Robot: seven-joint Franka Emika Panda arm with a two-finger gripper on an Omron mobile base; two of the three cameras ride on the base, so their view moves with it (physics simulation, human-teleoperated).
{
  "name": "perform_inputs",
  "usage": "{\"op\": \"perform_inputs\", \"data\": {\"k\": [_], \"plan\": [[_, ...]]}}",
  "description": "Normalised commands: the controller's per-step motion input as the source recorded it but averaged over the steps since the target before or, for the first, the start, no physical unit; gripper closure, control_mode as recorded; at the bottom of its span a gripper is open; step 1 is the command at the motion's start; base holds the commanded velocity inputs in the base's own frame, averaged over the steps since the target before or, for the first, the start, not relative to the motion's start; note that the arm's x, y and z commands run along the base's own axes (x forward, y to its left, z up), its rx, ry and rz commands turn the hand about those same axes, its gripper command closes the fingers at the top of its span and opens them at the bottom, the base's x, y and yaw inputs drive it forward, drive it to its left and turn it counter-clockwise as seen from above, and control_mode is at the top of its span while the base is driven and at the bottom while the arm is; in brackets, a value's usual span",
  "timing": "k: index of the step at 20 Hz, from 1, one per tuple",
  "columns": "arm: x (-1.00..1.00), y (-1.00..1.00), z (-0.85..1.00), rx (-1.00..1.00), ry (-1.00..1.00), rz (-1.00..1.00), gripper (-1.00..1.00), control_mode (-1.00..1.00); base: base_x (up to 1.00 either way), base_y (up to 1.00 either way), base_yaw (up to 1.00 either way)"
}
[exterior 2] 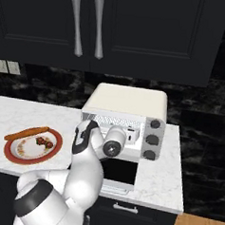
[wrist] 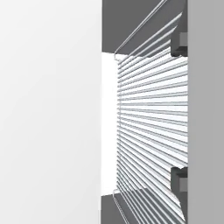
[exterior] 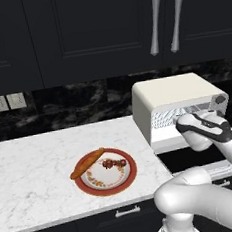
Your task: Pick up the kebab skewer and baguette bread, and place them inside the toaster oven. Close the toaster oven door and start by setting the timer.
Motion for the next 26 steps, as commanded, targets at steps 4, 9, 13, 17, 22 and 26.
{"op": "perform_inputs", "data": {"k": [4, 9, 13, 17, 22, 26], "plan": [[0.21, 0.0, -0.01, 0.0, 0.11, 0.0, -1.0, -1.0, 0.0, 0.0, 0.0], [0.06, 0.0, 0.0, 0.0, 0.17, 0.0, -1.0, -1.0, 0.0, 0.0, 0.0], [0.08, 0.0, 0.0, 0.0, 0.14, 0.0, -1.0, -1.0, 0.0, 0.0, 0.0], [0.01, 0.0, -0.08, 0.0, 0.12, 0.0, -1.0, -1.0, 0.0, 0.0, 0.0], [-0.41, -0.08, -0.68, 0.0, 0.21, 0.0, -1.0, -1.0, 0.0, 0.0, 0.0], [-0.65, -0.11, -0.85, 0.0, 0.2, 0.0, -1.0, -1.0, 0.0, 0.0, 0.0]]}}
